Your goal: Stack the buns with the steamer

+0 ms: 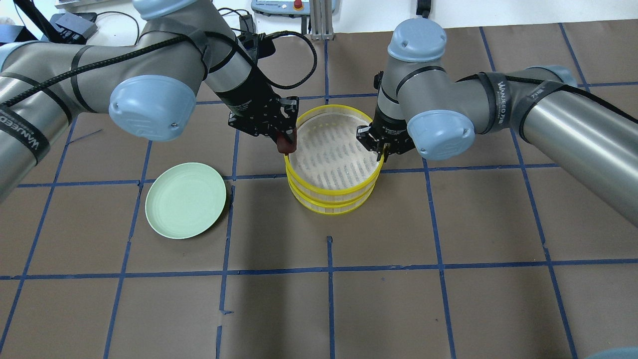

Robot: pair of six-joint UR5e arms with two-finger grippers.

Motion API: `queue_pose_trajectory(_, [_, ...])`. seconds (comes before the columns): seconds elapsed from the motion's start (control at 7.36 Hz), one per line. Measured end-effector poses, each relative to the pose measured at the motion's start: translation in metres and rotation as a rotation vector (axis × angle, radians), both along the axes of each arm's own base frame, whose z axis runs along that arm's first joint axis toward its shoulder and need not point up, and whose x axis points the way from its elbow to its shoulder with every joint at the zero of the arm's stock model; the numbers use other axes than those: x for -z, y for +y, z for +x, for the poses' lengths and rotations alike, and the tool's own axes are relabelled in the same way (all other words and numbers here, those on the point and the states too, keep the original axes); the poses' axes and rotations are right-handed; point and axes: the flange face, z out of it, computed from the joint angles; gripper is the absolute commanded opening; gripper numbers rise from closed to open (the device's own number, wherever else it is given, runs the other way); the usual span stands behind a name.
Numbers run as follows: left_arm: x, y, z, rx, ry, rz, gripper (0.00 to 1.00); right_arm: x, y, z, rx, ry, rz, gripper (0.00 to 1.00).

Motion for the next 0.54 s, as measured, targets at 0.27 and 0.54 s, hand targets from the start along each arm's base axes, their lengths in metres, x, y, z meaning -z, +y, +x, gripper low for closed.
queue_pose_trajectory(0.27, [0.009,-0.003,-0.003,0.005,0.005,-0.005,0.97,0.004,0.0,0.005,-0.001,0.006,0.004,0.1])
queue_pose_trajectory(0.54, [0.014,-0.008,-0.005,0.011,0.01,-0.029,1.0,0.008,0.0,0.005,-0.003,0.009,0.011,0.91])
